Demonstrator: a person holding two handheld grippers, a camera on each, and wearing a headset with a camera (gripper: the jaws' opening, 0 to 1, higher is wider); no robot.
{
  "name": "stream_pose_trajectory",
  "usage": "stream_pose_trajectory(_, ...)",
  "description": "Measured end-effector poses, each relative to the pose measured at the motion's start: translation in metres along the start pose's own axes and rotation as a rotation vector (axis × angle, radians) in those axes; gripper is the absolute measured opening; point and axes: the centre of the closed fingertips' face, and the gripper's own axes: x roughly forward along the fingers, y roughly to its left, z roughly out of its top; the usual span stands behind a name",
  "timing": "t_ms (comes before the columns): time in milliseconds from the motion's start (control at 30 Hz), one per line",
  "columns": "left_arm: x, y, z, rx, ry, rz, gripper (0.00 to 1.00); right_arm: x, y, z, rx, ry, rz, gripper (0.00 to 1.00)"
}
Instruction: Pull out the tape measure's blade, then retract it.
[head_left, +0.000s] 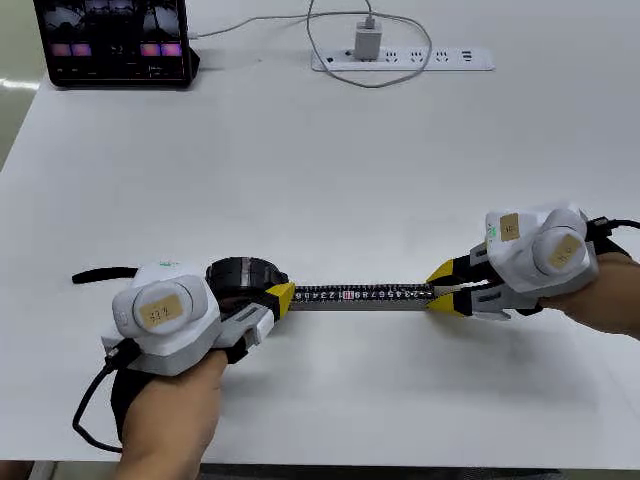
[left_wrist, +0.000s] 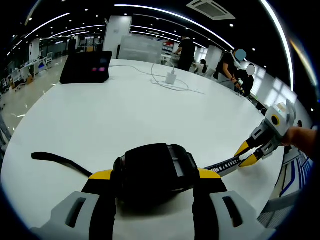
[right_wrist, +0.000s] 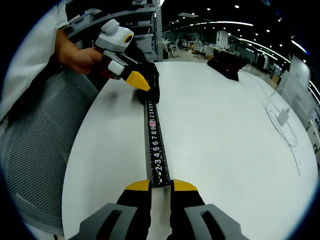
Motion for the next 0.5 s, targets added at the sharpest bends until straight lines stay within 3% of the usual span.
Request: stream_pose_trajectory(500, 0.0, 0.0, 0.0, -0.013, -0.004, -0.01, 0.58, 0.017, -0.001, 0.018, 0.009, -0.041, 0.018, 0.1)
